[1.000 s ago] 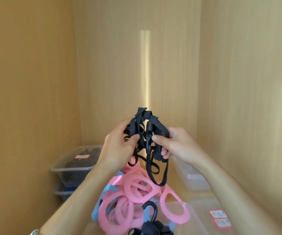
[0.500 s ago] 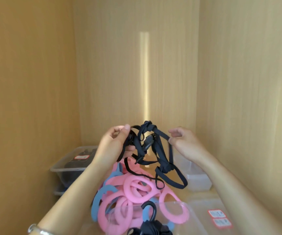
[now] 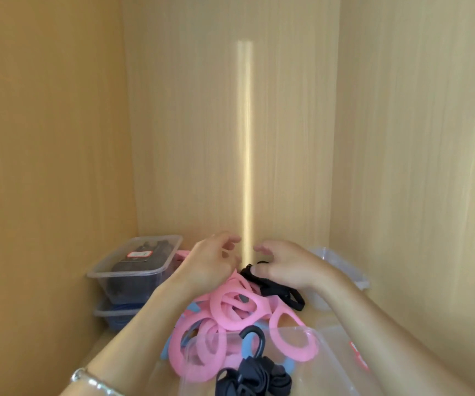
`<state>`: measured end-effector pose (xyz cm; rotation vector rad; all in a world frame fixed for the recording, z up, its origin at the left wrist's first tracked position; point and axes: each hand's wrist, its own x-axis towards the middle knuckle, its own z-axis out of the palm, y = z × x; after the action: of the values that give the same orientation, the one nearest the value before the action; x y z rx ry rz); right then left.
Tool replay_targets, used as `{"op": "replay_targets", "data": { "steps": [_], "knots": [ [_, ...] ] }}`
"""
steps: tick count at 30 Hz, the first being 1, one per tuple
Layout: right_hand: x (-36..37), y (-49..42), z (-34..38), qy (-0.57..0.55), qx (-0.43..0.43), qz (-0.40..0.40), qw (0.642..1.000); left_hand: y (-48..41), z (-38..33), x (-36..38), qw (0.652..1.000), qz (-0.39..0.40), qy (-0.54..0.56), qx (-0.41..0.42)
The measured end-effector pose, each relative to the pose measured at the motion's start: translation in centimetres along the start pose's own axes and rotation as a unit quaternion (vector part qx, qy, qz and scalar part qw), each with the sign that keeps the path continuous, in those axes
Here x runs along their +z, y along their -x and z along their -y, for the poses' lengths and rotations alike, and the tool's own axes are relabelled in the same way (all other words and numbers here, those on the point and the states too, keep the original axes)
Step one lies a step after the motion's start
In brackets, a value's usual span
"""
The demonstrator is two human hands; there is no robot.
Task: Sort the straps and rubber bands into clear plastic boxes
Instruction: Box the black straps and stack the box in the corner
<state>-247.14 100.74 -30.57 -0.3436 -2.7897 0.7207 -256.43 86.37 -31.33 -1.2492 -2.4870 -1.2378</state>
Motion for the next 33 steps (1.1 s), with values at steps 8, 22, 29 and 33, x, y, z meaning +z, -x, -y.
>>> {"op": "replay_targets", "data": {
  "steps": [8, 22, 29, 33],
  "knots": [
    [2.4, -1.6, -4.0, 0.084, 0.061, 0.014, 0.994, 0.8, 0.0, 0.9, 0.976, 0.190, -0.106, -0.007],
    [2.9, -1.3, -4.1, 0.071, 0.100, -0.031, 0.992, 0.9, -0.3, 0.9, 0.985, 0.147, -0.093, -0.003],
    [-1.4, 0.7, 0.5, -0.106, -0.047, -0.215, 0.970, 0.6, -0.7, 0.4, 0.998, -0.014, 0.006, 0.054],
    [-2.6, 1.8, 3.1, -0.233, -0.104, -0.245, 0.935, 0.8, -2.1, 0.1, 0.990, -0.036, 0.100, 0.092]
  ]
}}
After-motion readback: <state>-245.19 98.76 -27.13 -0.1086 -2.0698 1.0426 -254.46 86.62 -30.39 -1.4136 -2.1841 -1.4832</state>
